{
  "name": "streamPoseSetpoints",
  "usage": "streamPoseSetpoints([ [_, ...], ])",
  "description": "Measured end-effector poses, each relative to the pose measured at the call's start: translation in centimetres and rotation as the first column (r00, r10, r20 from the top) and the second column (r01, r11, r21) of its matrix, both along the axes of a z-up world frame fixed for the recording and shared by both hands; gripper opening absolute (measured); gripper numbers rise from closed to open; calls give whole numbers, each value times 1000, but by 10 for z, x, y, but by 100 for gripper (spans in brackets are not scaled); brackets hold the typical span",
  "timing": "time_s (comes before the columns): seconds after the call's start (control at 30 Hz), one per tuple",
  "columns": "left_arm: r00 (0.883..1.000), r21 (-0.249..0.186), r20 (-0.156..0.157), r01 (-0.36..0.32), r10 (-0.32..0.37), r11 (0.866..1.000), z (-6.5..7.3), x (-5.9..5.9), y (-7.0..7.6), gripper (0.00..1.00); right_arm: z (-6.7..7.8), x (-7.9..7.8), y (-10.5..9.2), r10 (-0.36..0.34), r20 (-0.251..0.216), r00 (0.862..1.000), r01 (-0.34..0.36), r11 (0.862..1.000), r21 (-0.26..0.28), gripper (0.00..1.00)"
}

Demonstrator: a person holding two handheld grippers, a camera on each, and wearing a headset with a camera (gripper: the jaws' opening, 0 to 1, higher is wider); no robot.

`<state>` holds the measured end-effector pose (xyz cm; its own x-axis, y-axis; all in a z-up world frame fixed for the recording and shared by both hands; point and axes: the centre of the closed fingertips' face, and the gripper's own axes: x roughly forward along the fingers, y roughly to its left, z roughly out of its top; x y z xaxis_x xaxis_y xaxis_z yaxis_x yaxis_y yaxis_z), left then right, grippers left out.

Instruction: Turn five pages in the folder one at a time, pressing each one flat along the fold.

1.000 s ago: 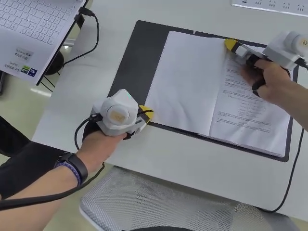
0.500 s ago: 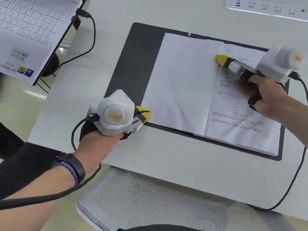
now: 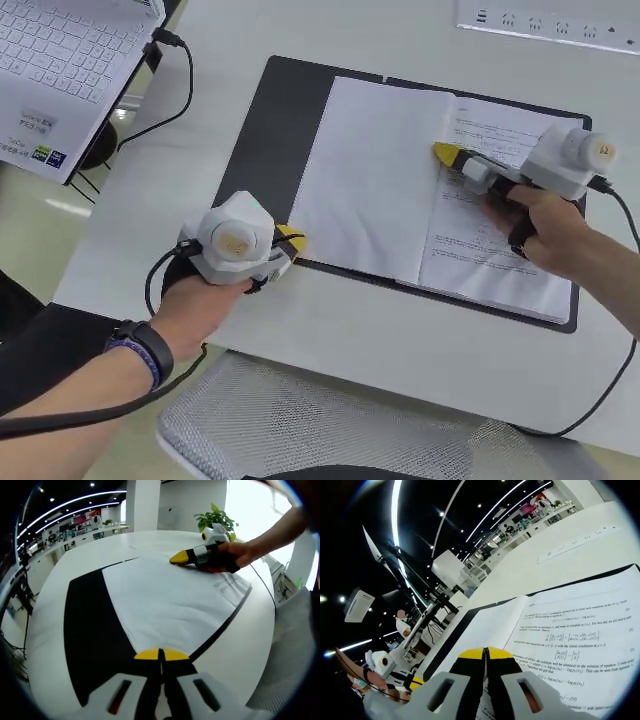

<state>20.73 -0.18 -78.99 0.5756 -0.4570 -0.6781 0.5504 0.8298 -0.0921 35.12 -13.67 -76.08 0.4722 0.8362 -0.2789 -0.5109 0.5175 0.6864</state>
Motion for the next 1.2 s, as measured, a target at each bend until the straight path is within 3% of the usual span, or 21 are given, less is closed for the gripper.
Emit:
streamPoseSetpoints([
  [0.43,1000,0,1,3,-3,1000,0,0,0,0,3,-42,3,53,-15,998,-53,998,27,0],
  [1.2,1000,-5,3,1,-1,1000,0,0,-1,0,-1,-115,8,177,-44,983,-177,984,14,0],
])
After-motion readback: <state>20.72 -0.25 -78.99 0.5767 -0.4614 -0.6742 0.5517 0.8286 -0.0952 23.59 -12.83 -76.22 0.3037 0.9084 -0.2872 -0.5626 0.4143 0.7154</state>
